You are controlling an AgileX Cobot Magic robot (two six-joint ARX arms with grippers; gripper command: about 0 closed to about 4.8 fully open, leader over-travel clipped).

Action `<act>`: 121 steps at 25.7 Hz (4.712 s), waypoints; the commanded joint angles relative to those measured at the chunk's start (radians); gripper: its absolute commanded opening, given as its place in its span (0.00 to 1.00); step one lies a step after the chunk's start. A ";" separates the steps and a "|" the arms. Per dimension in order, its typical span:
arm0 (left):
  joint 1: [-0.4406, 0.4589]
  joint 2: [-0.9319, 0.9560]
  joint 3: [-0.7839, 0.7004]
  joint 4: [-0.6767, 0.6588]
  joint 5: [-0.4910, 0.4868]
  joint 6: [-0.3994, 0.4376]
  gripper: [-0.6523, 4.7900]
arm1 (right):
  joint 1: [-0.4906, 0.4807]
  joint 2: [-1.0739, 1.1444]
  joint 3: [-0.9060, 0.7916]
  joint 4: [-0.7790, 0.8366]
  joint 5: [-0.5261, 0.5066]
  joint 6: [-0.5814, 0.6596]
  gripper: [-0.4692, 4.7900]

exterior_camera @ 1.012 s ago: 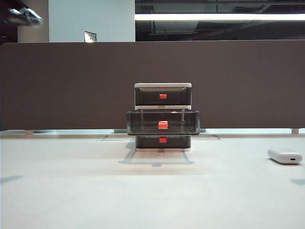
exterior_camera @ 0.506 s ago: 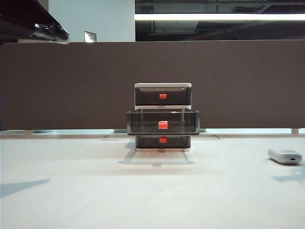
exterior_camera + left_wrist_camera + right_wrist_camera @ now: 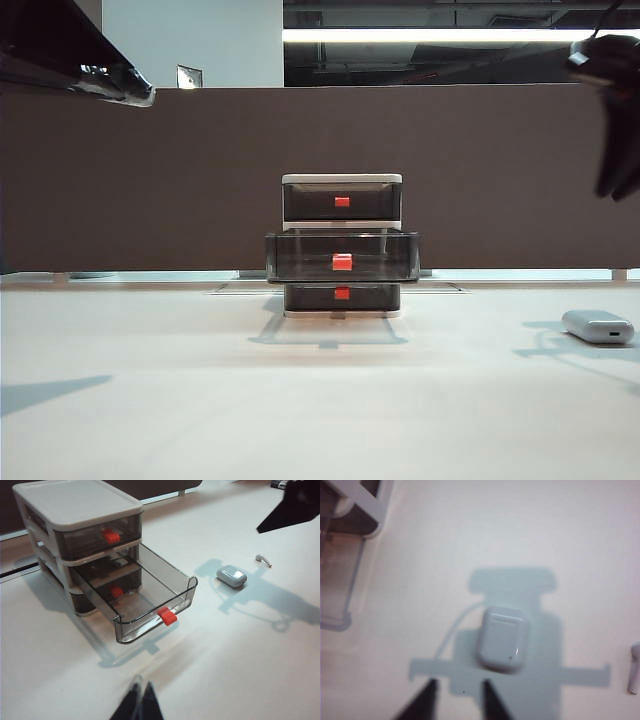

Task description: Pick up the earphone case on the table, open the lid, insert the wireless earphone on the table into it, close the lid, put the earphone case into the second layer of the drawer, and finally close the drawer.

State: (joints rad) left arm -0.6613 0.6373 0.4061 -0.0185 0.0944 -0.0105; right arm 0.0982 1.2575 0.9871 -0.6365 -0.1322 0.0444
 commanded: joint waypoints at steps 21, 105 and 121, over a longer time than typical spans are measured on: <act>-0.001 -0.003 0.006 0.028 0.002 0.018 0.11 | 0.000 0.462 0.270 -0.183 0.050 -0.031 0.82; -0.115 0.236 -0.089 0.281 0.002 -0.153 0.11 | 0.354 -0.044 -0.072 0.258 -0.116 0.425 0.29; -0.183 0.284 -0.090 0.380 0.002 -0.233 0.23 | 0.690 -0.043 -0.283 0.636 0.148 0.665 0.29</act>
State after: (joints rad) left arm -0.8433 0.9199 0.3134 0.3473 0.0940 -0.2413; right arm 0.7719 1.2186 0.7113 -0.0410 -0.0284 0.6899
